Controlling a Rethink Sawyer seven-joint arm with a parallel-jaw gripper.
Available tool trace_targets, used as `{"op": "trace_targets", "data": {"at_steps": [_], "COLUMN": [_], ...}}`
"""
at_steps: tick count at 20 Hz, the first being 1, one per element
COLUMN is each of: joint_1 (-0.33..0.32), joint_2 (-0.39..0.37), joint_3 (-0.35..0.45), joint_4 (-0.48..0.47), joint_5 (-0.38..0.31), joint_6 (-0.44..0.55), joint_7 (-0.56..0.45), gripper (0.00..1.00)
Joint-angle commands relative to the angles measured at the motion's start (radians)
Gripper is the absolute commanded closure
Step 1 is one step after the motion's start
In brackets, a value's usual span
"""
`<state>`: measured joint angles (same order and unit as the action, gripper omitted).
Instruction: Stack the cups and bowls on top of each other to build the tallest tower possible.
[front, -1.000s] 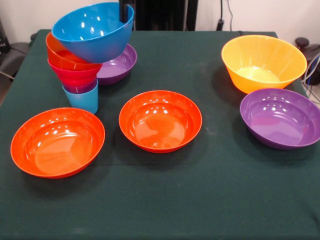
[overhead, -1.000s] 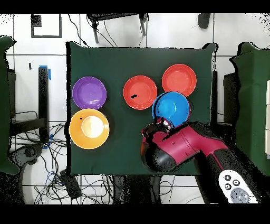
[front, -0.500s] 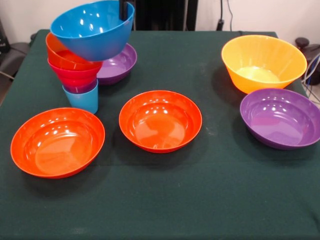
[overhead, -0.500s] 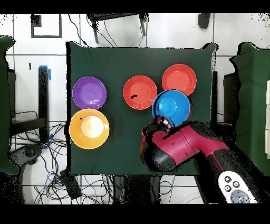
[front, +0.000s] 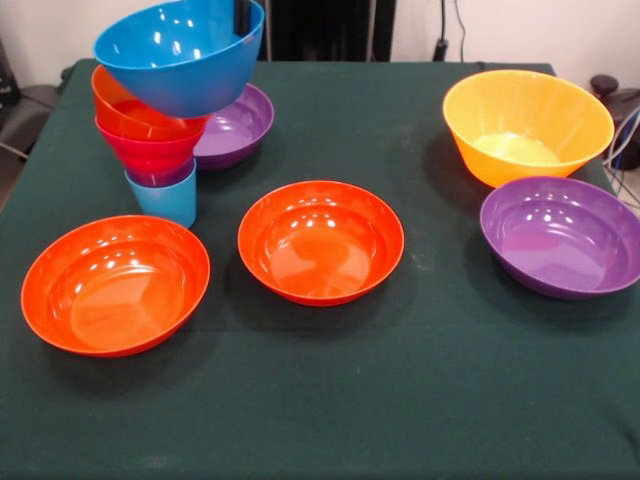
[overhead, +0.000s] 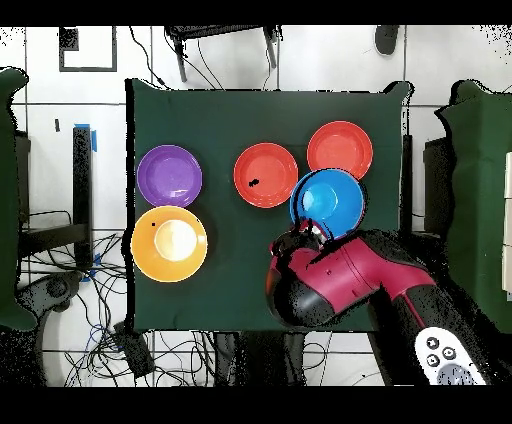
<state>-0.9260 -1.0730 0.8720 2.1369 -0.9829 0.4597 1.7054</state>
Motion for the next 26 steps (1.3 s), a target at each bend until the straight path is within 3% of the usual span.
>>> {"op": "trace_targets", "data": {"at_steps": [1,8,26], "joint_1": [0.013,0.012,-0.024], "joint_2": [0.009,0.014,0.021], "joint_3": [0.013,-0.005,0.012], "joint_4": [-0.004,-0.003,-0.018], "joint_5": [-0.1,-0.152,-0.191], "joint_6": [0.056,0.023,0.005], "joint_7": [-0.235,-0.202,-0.219], "gripper": [1.0,1.0,1.0]}}
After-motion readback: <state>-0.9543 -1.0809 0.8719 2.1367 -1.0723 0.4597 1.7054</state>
